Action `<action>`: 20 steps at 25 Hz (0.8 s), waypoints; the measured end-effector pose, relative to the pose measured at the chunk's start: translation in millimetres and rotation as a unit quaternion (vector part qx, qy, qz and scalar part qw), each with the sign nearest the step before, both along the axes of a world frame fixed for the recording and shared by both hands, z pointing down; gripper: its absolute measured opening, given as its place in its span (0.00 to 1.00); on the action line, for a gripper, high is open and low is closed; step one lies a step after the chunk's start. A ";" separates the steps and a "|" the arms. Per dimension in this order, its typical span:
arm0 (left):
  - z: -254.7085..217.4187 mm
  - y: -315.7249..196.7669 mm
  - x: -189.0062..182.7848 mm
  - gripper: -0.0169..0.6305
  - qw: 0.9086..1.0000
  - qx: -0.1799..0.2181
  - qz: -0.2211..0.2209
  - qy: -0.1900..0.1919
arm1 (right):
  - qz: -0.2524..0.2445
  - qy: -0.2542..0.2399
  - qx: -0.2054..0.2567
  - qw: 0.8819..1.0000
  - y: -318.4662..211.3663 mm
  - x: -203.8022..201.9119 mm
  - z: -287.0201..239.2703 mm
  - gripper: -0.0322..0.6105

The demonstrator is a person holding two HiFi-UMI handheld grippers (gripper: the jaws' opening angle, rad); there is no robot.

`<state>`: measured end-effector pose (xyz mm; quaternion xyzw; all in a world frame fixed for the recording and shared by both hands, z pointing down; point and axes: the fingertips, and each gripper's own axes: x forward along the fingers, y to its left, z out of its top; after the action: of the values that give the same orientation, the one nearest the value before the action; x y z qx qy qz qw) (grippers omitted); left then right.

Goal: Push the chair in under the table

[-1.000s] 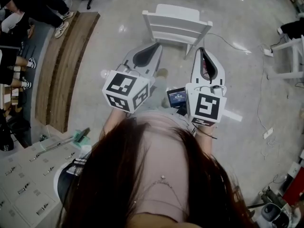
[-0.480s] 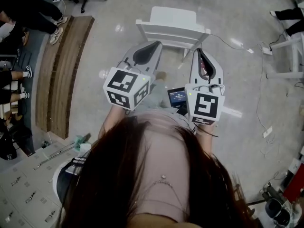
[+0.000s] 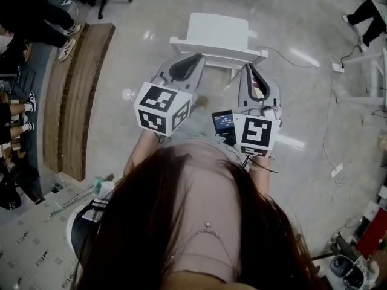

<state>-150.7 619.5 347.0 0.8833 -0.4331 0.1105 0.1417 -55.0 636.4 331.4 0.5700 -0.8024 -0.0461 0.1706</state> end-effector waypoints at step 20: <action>36.7 -75.9 7.4 0.13 0.998 -0.044 0.032 -0.036 | -0.032 0.082 -0.057 0.995 -72.5 -8.3 52.2 0.09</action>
<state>-143.3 543.6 383.6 0.8850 -0.4042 0.1654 0.1611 -63.3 563.9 383.6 0.5275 -0.8051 -0.0519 0.2663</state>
